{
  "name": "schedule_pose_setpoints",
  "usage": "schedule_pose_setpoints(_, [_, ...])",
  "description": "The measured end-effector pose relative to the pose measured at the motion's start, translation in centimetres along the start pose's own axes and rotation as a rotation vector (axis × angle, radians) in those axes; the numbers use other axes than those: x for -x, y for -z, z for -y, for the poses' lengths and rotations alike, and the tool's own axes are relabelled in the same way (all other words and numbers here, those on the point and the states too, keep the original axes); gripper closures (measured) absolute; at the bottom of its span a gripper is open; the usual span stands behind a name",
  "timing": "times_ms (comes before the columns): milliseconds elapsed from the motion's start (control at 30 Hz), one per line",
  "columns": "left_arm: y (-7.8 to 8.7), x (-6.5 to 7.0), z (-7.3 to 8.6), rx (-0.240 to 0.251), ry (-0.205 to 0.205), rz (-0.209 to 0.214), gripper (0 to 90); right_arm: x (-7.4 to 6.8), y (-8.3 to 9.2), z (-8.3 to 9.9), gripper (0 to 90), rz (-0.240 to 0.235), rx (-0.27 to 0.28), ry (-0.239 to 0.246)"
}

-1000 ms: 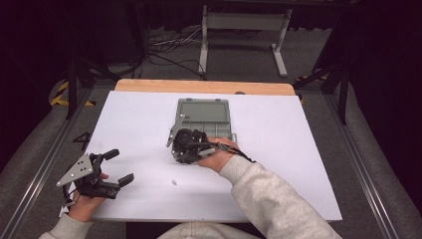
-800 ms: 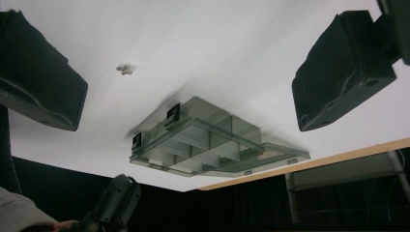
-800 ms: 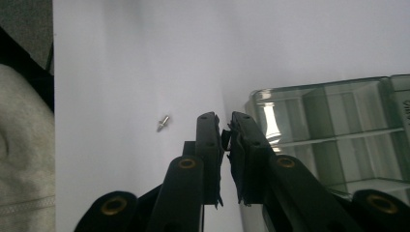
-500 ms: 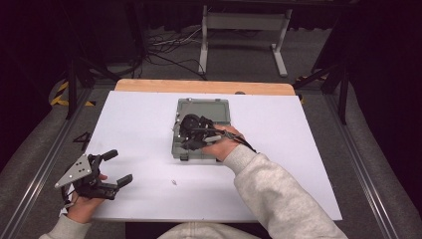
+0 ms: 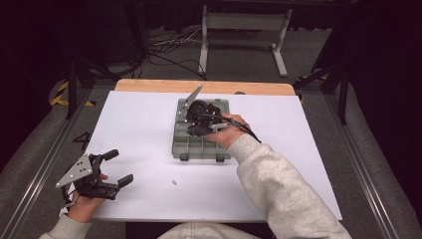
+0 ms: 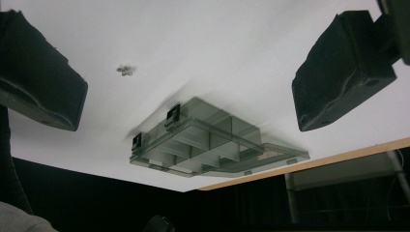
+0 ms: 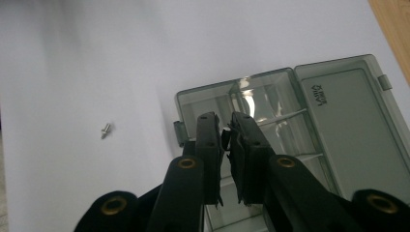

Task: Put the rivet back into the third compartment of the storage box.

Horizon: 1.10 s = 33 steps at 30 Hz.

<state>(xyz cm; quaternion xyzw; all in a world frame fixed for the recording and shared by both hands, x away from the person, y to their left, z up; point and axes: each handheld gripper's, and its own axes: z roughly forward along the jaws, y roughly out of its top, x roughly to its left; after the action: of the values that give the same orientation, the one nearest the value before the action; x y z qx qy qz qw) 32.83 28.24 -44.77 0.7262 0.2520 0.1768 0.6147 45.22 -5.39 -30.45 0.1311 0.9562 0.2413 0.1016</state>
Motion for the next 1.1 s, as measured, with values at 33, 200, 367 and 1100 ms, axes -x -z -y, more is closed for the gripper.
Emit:
schedule_pose_setpoints(33, [0.0,0.0,0.0,-0.002,-0.001,0.0,0.0,0.3,0.0,0.1,82.1,0.006,0.001,-0.007])
schedule_pose_setpoints(200, [0.0,0.0,0.0,0.001,-0.004,-0.001,0.0,1.6,-0.1,0.6,82.1,0.031,0.001,-0.042])
schedule_pose_setpoints(367, [0.0,0.0,0.0,0.002,-0.001,0.0,0.0,2.8,-0.5,1.1,82.2,0.047,0.001,-0.074])
schedule_pose_setpoints(1100, [-0.1,0.0,0.0,-0.008,-0.005,0.006,0.0,5.8,-3.1,4.0,82.1,0.084,-0.06,-0.173])
